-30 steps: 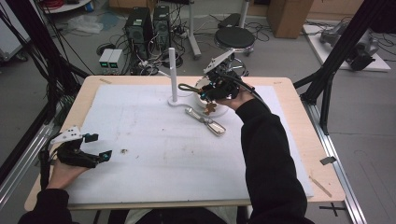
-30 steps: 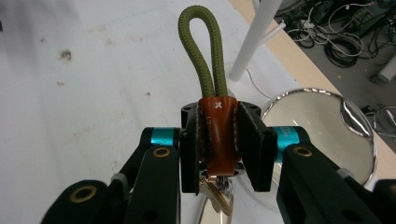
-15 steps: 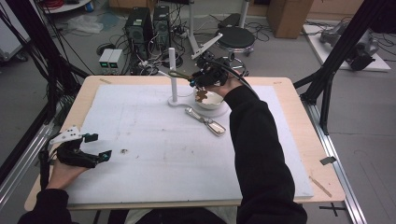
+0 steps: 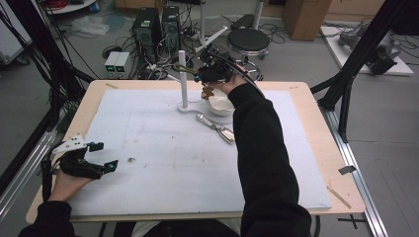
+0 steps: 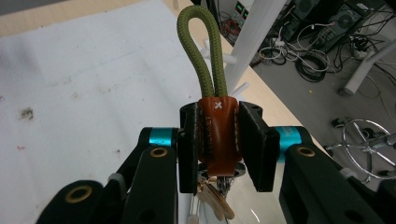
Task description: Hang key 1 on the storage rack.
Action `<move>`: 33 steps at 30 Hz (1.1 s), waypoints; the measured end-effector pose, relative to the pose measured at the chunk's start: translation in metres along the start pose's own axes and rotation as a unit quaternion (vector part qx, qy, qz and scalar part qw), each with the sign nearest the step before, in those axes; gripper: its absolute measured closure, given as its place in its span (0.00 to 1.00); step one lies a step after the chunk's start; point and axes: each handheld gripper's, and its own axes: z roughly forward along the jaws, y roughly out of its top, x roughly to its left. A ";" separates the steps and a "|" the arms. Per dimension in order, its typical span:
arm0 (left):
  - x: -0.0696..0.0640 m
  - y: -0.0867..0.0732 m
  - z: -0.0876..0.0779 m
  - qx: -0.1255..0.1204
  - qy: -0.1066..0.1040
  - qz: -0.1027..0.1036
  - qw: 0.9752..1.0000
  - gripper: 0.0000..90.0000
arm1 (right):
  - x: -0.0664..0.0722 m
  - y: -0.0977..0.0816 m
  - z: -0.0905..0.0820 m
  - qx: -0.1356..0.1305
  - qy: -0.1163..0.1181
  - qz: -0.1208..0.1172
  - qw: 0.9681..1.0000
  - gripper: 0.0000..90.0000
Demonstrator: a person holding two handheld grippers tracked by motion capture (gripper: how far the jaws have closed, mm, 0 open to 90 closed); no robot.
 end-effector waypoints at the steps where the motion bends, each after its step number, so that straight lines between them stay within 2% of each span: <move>1: 0.000 0.000 0.000 -0.001 -0.001 0.001 1.000 0.02 | 0.000 0.000 0.002 0.000 0.000 0.005 1.000 0.77; 9: 0.001 0.000 0.000 -0.002 -0.001 -0.003 1.000 0.02 | -0.002 -0.002 0.019 0.028 -0.004 0.008 1.000 0.76; 14: 0.002 -0.002 0.002 0.007 0.000 -0.005 1.000 0.02 | 0.001 -0.002 0.027 0.042 -0.015 0.006 0.999 0.76; 18: 0.002 -0.001 0.001 0.003 0.001 -0.005 1.000 0.02 | 0.004 -0.001 0.032 0.049 -0.024 0.001 0.998 0.76; 19: 0.003 -0.002 0.000 0.003 0.001 -0.005 1.000 0.02 | 0.007 -0.001 0.035 0.057 -0.032 -0.004 0.998 0.75; 28: 0.003 -0.002 0.001 0.003 0.001 -0.006 1.000 0.02 | 0.019 0.001 0.046 0.085 -0.056 -0.022 0.995 0.75; 29: 0.003 -0.002 0.000 0.003 0.000 -0.006 1.000 0.02 | 0.022 0.001 0.050 0.095 -0.062 -0.028 0.993 0.76; 33: 0.003 -0.002 0.000 0.003 0.000 -0.006 1.000 0.02 | 0.024 0.001 0.059 0.109 -0.065 -0.029 0.991 0.76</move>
